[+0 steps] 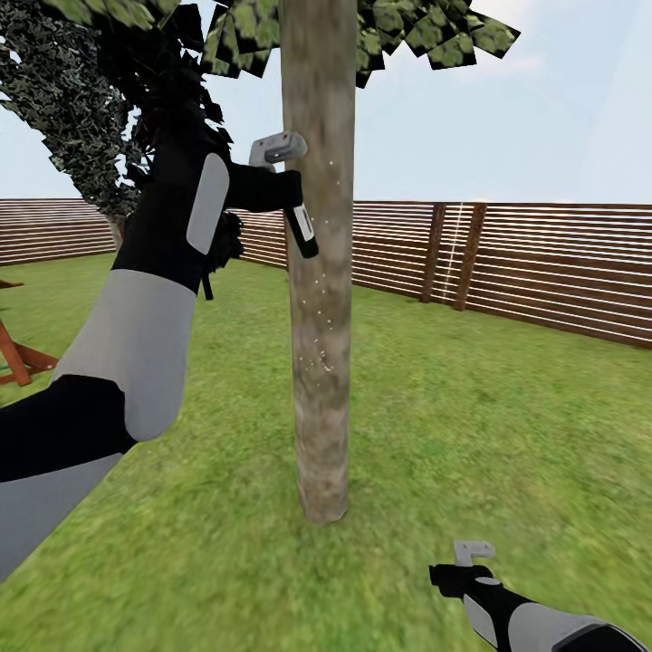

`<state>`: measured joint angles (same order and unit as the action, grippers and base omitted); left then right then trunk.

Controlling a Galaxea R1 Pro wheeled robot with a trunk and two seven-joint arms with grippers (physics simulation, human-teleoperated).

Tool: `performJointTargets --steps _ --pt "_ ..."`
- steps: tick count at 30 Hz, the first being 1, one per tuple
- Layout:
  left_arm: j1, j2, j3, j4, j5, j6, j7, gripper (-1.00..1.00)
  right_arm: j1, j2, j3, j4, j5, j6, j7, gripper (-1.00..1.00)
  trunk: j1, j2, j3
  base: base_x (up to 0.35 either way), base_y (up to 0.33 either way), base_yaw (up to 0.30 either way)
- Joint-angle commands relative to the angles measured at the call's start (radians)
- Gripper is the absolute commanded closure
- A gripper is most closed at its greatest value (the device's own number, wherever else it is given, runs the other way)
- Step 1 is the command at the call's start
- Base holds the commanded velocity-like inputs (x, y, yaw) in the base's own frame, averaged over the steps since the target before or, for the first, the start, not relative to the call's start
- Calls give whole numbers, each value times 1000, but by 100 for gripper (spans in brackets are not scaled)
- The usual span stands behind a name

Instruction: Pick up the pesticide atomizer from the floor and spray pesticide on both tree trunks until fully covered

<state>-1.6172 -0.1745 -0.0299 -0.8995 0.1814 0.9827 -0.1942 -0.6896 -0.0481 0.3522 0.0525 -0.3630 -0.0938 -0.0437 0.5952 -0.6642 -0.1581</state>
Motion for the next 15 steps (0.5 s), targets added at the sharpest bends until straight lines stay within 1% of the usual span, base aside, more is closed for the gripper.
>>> performJointTargets --steps 1,12,15 --pt "-1 0 1 0 3 4 1 100 -2 1 8 4 -8 -6 0 -100 0 -1 -2 0 0 0" --pt "-1 0 4 -1 1 2 2 100 -2 1 8 3 -8 -6 0 -100 0 -1 -2 0 0 0" --pt "-1 5 5 0 1 2 2 100 -2 1 8 3 -8 -6 0 -100 0 -1 -2 0 0 0"
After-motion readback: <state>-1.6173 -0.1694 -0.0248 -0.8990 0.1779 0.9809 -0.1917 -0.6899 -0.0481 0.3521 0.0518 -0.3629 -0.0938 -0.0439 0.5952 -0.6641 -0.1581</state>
